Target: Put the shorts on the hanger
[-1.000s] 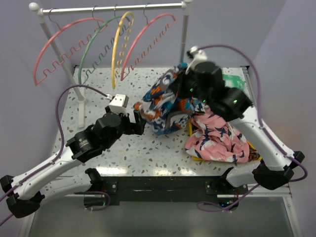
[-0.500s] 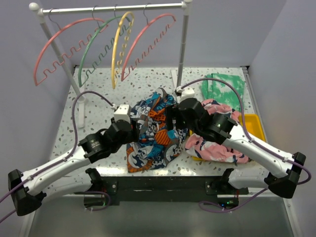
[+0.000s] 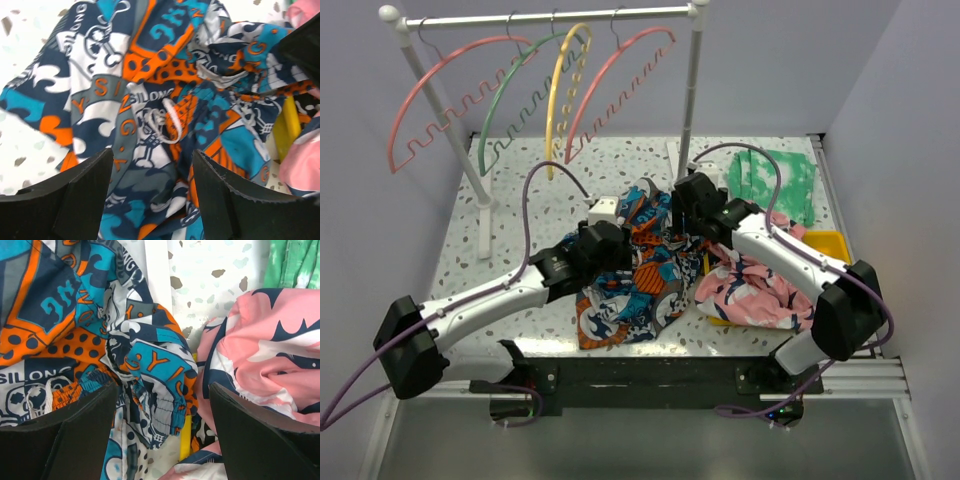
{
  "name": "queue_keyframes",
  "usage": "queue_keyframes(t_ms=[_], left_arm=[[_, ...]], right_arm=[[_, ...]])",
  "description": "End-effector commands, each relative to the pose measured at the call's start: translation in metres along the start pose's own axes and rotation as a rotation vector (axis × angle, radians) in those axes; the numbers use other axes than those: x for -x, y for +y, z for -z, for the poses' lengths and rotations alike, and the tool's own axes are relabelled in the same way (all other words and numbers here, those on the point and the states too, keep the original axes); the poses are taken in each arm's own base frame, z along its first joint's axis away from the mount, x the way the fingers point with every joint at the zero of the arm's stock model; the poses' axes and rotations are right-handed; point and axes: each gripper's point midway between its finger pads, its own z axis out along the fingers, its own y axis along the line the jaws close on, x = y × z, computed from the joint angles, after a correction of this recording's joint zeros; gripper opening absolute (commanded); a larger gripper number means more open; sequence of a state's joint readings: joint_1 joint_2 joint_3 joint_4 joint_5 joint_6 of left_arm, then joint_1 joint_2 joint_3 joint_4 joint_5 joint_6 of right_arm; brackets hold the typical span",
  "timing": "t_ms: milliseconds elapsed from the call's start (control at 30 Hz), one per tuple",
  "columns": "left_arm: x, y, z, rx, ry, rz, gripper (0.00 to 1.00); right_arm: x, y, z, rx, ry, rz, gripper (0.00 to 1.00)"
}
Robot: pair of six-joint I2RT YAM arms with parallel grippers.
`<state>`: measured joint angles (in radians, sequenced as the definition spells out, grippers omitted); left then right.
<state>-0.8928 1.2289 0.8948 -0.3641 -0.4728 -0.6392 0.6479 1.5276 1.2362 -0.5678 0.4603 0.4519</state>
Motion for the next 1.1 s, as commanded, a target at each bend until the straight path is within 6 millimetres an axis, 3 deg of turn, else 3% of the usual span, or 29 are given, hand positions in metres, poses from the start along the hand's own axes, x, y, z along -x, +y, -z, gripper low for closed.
queue_keyframes(t_ms=[0,67,200,300,367,400,467,500,533,567,600,667,733,800,933,967,1033,1067], left_arm=[[0.037,-0.039,-0.008,-0.131,-0.076,-0.047,0.7],[0.036,-0.052,-0.014,-0.174,-0.062,-0.067,0.7],[0.03,-0.079,-0.041,-0.233,-0.029,-0.091,0.7],[0.011,-0.093,-0.061,-0.267,0.029,-0.112,0.7],[-0.007,-0.097,-0.074,-0.276,0.077,-0.112,0.7],[-0.014,-0.097,-0.077,-0.274,0.095,-0.113,0.69],[-0.034,-0.09,-0.085,-0.25,0.137,-0.117,0.65],[-0.038,-0.087,-0.087,-0.243,0.144,-0.118,0.52],[-0.04,-0.084,-0.088,-0.23,0.145,-0.119,0.42],[-0.043,-0.077,-0.085,-0.213,0.148,-0.117,0.32],[-0.044,-0.072,-0.081,-0.199,0.153,-0.118,0.12],[-0.031,-0.06,-0.066,-0.166,0.114,-0.111,0.0],[-0.022,-0.041,-0.052,-0.099,0.096,-0.112,0.0],[-0.004,-0.024,-0.023,-0.058,0.056,-0.093,0.0],[0.036,0.016,0.022,0.049,-0.076,-0.047,0.0],[0.05,0.022,0.037,0.05,-0.123,-0.02,0.0],[0.058,0.039,0.05,0.108,-0.151,-0.014,0.0],[0.068,0.045,0.061,0.113,-0.177,0.007,0.0]], right_arm=[[-0.006,-0.009,0.004,-0.014,-0.045,-0.032,0.77],[-0.006,-0.006,0.005,0.019,-0.062,-0.04,0.75],[-0.026,-0.003,-0.005,0.026,-0.003,-0.018,0.72],[-0.032,-0.002,-0.013,0.015,0.017,-0.012,0.67],[-0.024,0.0,-0.015,0.01,0.002,-0.018,0.53],[-0.022,0.001,-0.017,0.007,0.003,-0.018,0.36],[-0.006,0.002,-0.012,0.0,-0.019,-0.026,0.12],[-0.001,0.002,-0.009,-0.002,-0.029,-0.035,0.0],[0.004,0.001,-0.005,0.0,-0.038,-0.042,0.0],[0.014,0.003,0.0,0.012,-0.062,-0.058,0.0],[0.025,0.002,0.011,0.025,-0.097,-0.081,0.0],[0.049,0.001,0.029,0.043,-0.165,-0.111,0.0],[0.072,-0.003,0.051,0.063,-0.229,-0.132,0.0],[0.1,-0.005,0.074,0.078,-0.298,-0.14,0.0],[0.144,-0.033,0.122,0.012,-0.423,-0.164,0.0],[0.16,-0.041,0.143,0.016,-0.478,-0.184,0.0],[0.177,-0.05,0.166,0.018,-0.542,-0.213,0.0],[0.192,-0.056,0.188,0.03,-0.597,-0.231,0.0]])
